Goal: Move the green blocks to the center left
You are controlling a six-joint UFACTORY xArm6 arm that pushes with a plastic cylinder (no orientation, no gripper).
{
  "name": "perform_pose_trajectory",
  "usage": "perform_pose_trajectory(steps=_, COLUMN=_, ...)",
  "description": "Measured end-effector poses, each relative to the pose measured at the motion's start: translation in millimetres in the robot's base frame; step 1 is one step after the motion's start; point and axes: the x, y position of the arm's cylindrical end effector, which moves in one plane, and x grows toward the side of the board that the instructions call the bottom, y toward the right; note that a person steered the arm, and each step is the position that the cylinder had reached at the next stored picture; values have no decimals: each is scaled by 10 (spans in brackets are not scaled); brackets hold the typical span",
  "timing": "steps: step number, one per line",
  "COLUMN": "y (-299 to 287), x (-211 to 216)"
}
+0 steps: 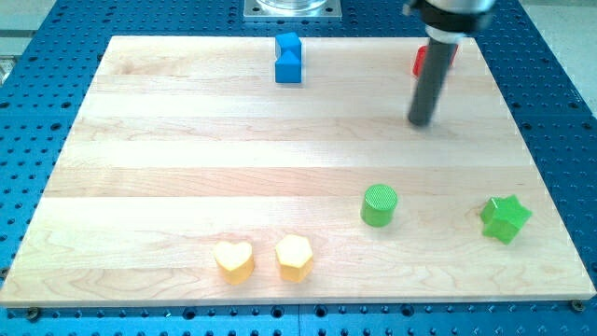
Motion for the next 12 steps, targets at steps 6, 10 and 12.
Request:
perform_pose_trajectory(steps=6, y=-910, x=1418)
perform_pose_trajectory(steps=10, y=-2276, x=714)
perform_pose_trajectory(steps=12, y=-2723, x=357)
